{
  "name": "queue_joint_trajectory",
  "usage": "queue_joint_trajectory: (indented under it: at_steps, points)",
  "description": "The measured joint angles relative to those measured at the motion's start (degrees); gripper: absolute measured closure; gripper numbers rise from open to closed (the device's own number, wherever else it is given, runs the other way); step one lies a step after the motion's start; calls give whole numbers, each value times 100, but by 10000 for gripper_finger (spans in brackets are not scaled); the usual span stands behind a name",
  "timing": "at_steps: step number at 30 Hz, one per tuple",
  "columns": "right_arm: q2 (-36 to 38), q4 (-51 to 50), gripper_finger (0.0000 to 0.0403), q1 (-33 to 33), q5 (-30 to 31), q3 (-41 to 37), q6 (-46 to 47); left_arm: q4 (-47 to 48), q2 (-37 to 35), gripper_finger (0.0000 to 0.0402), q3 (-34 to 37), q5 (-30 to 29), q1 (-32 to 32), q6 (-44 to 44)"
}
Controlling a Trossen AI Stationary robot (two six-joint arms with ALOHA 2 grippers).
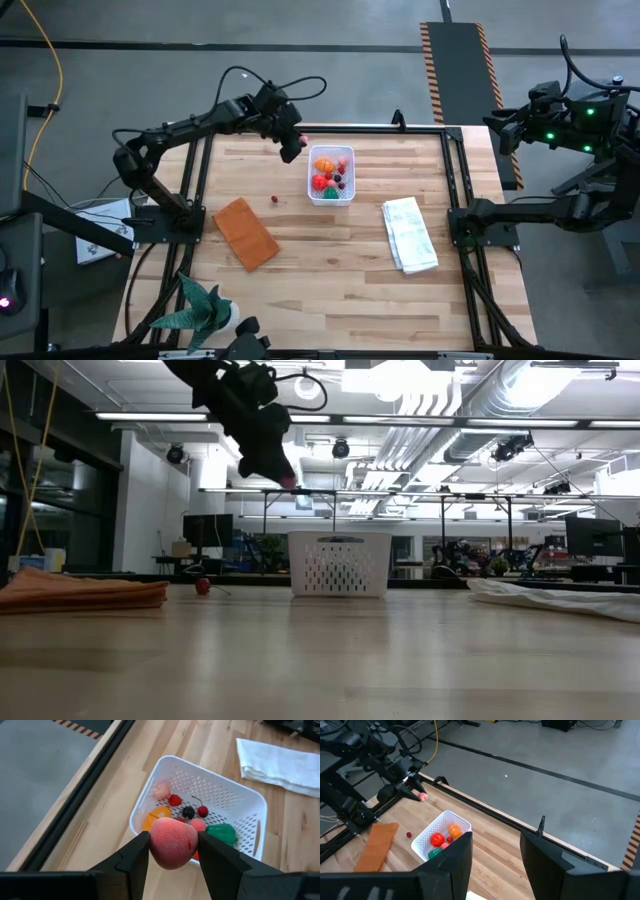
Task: Pick and placing Produce into tupperware
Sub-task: Put the pink peach into the white bin
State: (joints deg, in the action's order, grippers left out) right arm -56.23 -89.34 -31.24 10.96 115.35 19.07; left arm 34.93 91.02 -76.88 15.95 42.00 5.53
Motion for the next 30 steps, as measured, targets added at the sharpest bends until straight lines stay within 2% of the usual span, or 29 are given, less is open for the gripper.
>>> queue_joint_trajectory:
  at_steps: [4,11,19,30]
  points:
    - [0,0,245,0,0,0,18,-387,0,250,172,191,-75,-104]
    - [0,2,245,0,2,0,42,-1117,87,250,421,97,-496,-183]
    - [-7,2,245,0,0,0,43,-1165,577,250,431,-63,-893,-149]
    - [-7,2,245,0,0,0,44,-1161,1046,250,431,-363,-986,-300]
